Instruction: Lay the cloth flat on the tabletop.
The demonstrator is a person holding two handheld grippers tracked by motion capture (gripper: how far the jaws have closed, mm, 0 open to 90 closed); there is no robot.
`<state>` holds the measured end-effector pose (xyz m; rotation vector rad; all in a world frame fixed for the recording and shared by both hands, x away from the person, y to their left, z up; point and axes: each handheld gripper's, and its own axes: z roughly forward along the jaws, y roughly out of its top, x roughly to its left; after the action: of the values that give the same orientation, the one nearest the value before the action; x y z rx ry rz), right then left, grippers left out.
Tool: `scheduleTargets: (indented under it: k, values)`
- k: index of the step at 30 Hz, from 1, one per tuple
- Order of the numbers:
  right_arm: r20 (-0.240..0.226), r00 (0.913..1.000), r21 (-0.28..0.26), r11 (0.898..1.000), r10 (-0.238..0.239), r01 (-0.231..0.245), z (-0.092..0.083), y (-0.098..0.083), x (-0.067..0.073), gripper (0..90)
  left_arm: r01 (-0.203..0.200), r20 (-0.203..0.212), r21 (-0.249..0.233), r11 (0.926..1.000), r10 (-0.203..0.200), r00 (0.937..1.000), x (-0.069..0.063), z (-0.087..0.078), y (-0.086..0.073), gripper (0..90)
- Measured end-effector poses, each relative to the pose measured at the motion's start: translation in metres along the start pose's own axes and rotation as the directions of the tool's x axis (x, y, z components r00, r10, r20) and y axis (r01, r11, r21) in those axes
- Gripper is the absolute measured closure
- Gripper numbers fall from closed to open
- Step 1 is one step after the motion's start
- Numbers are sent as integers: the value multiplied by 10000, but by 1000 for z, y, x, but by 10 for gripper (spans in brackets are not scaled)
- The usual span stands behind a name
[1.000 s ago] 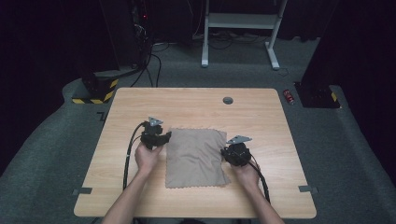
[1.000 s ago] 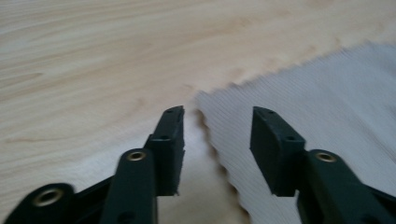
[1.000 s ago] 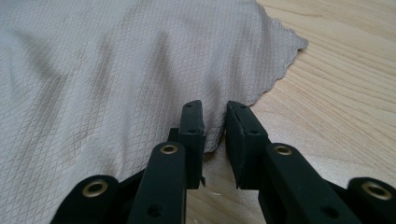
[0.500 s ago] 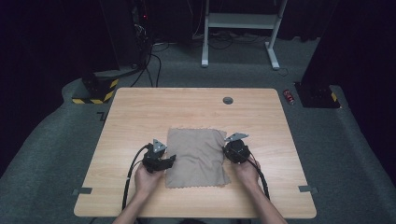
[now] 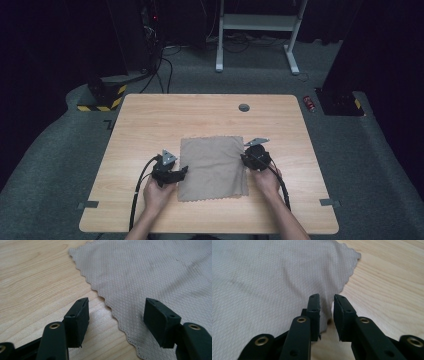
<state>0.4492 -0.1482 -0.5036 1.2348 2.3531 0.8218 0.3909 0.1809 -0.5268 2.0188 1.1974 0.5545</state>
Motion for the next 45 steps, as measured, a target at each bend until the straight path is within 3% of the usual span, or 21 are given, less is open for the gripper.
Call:
scheduleTargets:
  k: [4, 10, 11, 14, 16, 20, 22, 26, 29, 32, 37, 45]
  values:
    - [-180, 9998, -228, 9997, 123, -127, -15, -15, 2, 732, 54, -10, 8, 10000, -54, 10000, 0, 0, 0, 370]
    - [-702, 9969, -528, 9981, -364, 327, -36, -44, 18, 727, 52, -48, -20, 10000, -52, 10000, -1, -2, -1, 369]
    - [-777, 9958, -593, 9973, -484, 439, -38, -48, 22, 724, -31, -88, -38, 10000, 31, 10000, -1, -3, -2, 372]
    - [-906, 9935, -581, 9963, -684, 633, -40, -54, 31, 720, -833, -469, 75, 9965, 835, 9954, -11, -12, -5, 401]
    - [-1020, 9910, -536, 9953, -864, 812, -39, -57, 35, 717, -1054, -165, 100, 9944, 1055, 9943, -20, -19, -7, 400]
    - [-1052, 9898, -570, 9943, -956, 899, -40, -61, 36, 712, -1606, 585, 367, 9863, 1583, 9857, -42, -28, -11, 392]
    - [-1027, 9886, -559, 9929, -1099, 1045, -42, -63, 37, 712, -1737, 614, 328, 9843, 1714, 9833, -49, -30, -16, 403]
    - [-1035, 9881, -702, 9918, -1141, 1072, -47, -71, 36, 712, -1419, 792, 411, 9890, 1384, 9872, -46, -34, -20, 402]
    - [-1024, 9872, -815, 9901, -1220, 1139, -52, -79, 35, 710, -1397, 1049, 257, 9899, 1363, 9851, -40, -38, -26, 402]
    - [-1125, 9871, -825, 9910, -1143, 1054, -55, -83, 32, 707, -1099, 1261, 247, 9936, 1060, 9863, -30, -41, -31, 394]
    - [-1083, 9881, -647, 9926, -1089, 1023, -56, -81, 36, 689, -1043, 1179, 357, 9939, 995, 9880, -21, -47, -35, 394]
    - [-1171, 9845, -1012, 9877, -1306, 1190, -45, -69, 52, 652, -870, 1170, 320, 9957, 827, 9897, -24, -42, -29, 395]
